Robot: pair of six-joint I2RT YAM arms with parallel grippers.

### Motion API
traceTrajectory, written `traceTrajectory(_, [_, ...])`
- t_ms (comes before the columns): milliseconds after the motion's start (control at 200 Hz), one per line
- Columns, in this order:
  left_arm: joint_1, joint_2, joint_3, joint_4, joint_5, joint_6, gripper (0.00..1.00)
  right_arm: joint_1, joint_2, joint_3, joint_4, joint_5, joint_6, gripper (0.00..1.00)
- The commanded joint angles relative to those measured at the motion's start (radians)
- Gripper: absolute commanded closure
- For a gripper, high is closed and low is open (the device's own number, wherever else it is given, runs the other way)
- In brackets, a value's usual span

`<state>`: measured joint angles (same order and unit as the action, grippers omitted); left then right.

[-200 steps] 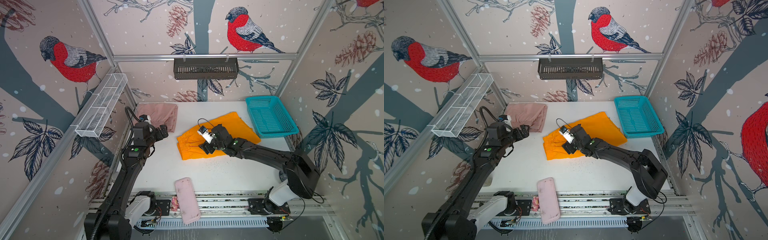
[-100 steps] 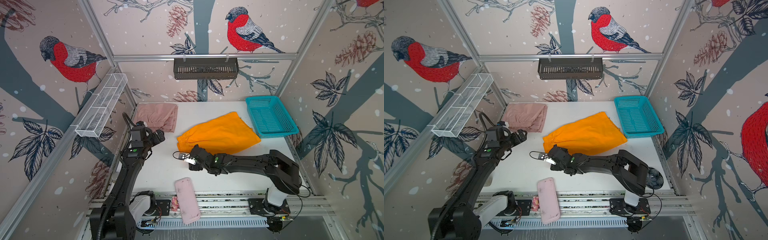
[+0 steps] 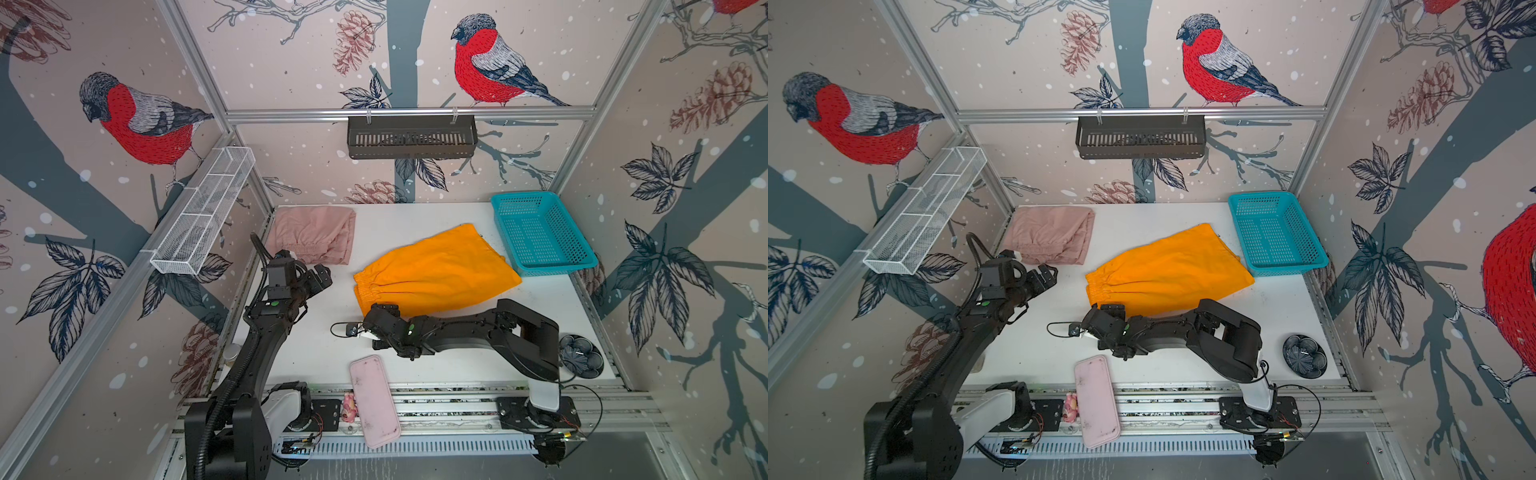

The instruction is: Fold and stack the shorts

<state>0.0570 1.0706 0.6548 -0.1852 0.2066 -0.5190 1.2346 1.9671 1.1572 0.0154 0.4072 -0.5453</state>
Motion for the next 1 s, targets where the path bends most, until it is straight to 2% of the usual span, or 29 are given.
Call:
traceTrajectory(0, [0.003, 0.002, -0.007, 0.042, 0.011, -0.010, 0.02, -0.008, 0.017, 0.009, 0.054, 0.040, -0.022, 0.18])
traceTrajectory(165, [0.003, 0.014, -0.015, 0.041, 0.016, -0.010, 0.02, -0.023, 0.046, 0.012, 0.084, 0.017, -0.028, 0.22])
traceTrajectory(310, [0.003, 0.024, -0.030, 0.053, 0.032, -0.016, 0.02, -0.034, 0.071, 0.020, 0.093, -0.011, -0.030, 0.34])
traceTrajectory(380, [0.003, 0.033, -0.042, 0.065, 0.044, -0.028, 0.02, -0.038, 0.076, 0.027, 0.098, -0.027, -0.027, 0.47])
traceTrajectory(505, [0.003, 0.063, -0.058, 0.095, 0.095, -0.047, 0.02, -0.045, 0.062, 0.023, 0.118, -0.070, -0.005, 0.86])
traceTrajectory(565, [0.002, 0.085, -0.062, 0.115, 0.146, -0.046, 0.02, -0.051, 0.045, 0.008, 0.144, -0.091, 0.012, 0.96])
traceTrajectory(725, [0.002, 0.155, -0.097, 0.204, 0.311, -0.071, 0.02, -0.066, 0.010, -0.039, 0.225, -0.129, 0.056, 0.98])
traceTrajectory(990, [-0.004, 0.223, -0.236, 0.471, 0.439, -0.208, 0.02, -0.075, -0.019, -0.097, 0.332, -0.150, 0.132, 0.99])
